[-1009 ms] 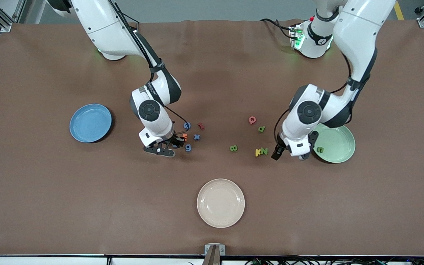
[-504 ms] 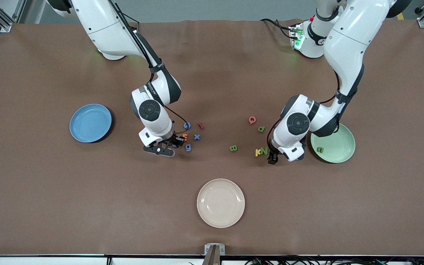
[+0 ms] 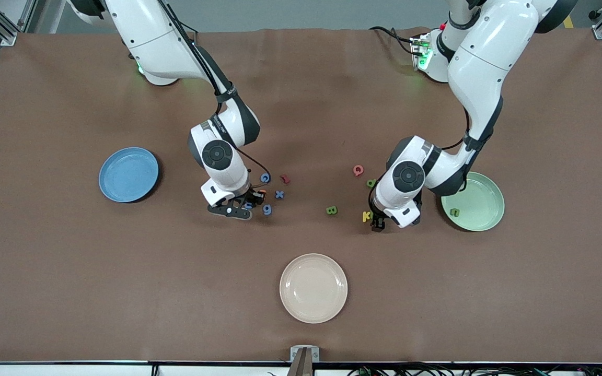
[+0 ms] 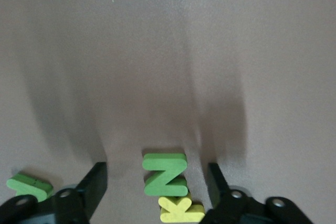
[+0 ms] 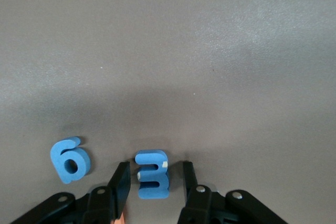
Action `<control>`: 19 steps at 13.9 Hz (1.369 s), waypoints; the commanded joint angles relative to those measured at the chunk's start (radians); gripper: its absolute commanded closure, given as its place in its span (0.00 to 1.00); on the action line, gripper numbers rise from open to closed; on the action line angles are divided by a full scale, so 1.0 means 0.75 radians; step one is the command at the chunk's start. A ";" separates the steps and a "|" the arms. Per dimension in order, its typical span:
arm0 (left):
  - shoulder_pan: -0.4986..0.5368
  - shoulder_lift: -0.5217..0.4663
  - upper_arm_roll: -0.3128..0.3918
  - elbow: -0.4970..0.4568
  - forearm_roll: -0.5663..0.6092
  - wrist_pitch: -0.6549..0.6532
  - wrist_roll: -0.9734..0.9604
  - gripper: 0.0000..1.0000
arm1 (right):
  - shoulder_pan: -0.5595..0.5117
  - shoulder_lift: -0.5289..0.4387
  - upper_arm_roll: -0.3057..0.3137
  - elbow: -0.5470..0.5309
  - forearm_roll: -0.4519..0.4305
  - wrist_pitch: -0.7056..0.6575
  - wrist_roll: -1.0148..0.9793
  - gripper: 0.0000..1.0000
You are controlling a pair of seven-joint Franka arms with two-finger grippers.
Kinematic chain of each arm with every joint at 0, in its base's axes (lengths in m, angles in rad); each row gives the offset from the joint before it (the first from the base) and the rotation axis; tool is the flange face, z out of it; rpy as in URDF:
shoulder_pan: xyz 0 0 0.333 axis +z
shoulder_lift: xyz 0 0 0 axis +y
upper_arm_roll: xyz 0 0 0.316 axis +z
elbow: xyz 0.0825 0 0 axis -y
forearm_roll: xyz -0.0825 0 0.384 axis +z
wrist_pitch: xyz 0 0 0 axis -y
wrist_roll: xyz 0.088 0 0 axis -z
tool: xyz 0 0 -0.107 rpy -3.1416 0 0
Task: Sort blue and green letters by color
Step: 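Grasp the green Z with the left gripper while the right gripper grasps blue 3, then carry the Z to the green plate while the right gripper carries 3 to blue plate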
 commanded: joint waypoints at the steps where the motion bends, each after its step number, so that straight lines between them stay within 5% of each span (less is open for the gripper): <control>1: -0.007 0.020 0.005 0.019 0.072 -0.006 -0.008 0.68 | 0.013 -0.002 -0.011 -0.013 -0.032 0.021 0.034 0.64; 3: 0.003 0.008 0.003 0.021 0.107 -0.016 -0.006 0.95 | 0.013 -0.002 -0.013 -0.013 -0.032 0.021 0.034 0.74; 4: 0.014 -0.011 0.003 0.021 0.107 -0.028 0.016 0.99 | 0.013 -0.002 -0.013 -0.013 -0.034 0.019 0.034 0.78; 7: 0.116 -0.135 -0.013 0.021 0.103 -0.236 0.275 0.99 | -0.001 -0.009 -0.013 -0.013 -0.069 0.000 0.024 0.97; 12: 0.208 -0.217 -0.011 0.007 0.101 -0.415 0.634 0.99 | -0.030 -0.188 -0.125 -0.029 -0.075 -0.275 -0.168 1.00; 19: 0.351 -0.230 -0.011 -0.036 0.103 -0.441 0.986 0.98 | -0.175 -0.661 -0.281 -0.508 -0.100 -0.286 -0.662 1.00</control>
